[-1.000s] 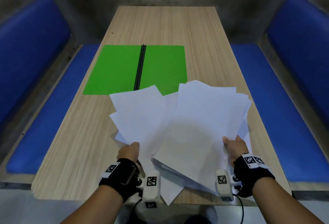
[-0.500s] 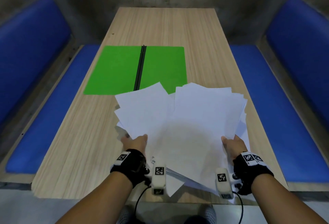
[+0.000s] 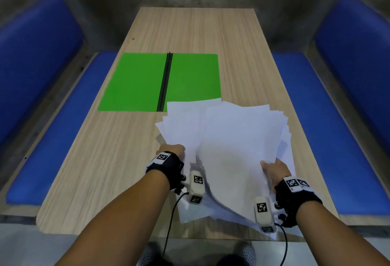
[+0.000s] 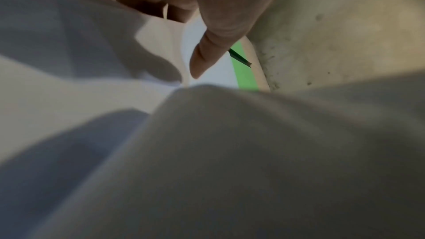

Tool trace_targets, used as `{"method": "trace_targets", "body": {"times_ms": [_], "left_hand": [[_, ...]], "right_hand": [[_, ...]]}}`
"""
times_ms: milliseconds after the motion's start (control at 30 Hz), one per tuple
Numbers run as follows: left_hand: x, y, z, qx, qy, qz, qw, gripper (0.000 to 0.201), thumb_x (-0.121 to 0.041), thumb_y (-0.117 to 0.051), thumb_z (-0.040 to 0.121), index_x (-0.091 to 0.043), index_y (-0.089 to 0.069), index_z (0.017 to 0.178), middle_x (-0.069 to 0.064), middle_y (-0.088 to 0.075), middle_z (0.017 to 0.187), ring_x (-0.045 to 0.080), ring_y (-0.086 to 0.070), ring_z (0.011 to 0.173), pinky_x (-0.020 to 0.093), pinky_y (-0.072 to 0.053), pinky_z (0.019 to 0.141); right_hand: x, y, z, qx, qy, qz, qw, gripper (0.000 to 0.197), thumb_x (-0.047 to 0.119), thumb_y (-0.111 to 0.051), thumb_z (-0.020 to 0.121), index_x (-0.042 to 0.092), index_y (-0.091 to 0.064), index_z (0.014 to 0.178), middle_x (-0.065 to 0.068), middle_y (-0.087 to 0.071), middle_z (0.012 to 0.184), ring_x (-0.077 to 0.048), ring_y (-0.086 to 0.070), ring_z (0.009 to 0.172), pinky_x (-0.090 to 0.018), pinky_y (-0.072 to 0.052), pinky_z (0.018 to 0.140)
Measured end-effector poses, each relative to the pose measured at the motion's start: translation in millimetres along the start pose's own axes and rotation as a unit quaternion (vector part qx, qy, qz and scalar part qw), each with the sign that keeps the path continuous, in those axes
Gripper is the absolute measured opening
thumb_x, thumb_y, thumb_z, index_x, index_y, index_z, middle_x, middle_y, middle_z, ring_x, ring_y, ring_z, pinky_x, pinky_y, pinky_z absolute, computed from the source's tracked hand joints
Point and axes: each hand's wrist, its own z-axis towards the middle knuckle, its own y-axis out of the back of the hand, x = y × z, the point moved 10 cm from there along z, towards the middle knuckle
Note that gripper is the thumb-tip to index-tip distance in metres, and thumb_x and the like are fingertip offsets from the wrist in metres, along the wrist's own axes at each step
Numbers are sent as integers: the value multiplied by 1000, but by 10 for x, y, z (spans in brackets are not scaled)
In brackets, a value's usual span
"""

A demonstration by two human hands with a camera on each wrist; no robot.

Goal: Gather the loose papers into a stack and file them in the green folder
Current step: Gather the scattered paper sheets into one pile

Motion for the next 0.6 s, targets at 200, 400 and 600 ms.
{"method": "trace_targets", "body": {"times_ms": [200,400,600], "left_hand": [[-123,-143,-58,12,-31,-30,999,74,-12,-59,82,-14,-19,144,12,-48,134,32,-50,116,38,-40,103],[22,-78,-9,49,-46,-116,991,56,-18,-71,77,-4,-51,128,9,-62,122,29,-61,107,37,-47,97],[-317,345,-150,15,-204,-152,967,30,-5,-59,86,-5,-63,115,11,-69,107,24,-66,93,32,-49,85]], "right_hand": [[7,-4,5,1,13,-5,1000,30,8,-46,91,-2,-53,118,-18,-55,111,-31,-49,90,-32,-39,79],[16,3,-10,8,23,22,999,30,9,-47,92,1,-52,121,-14,-55,107,-31,-51,91,-33,-41,83],[283,61,-168,46,90,124,987,22,9,-49,95,13,-56,115,-12,-65,107,-29,-60,93,-35,-50,83]]}}
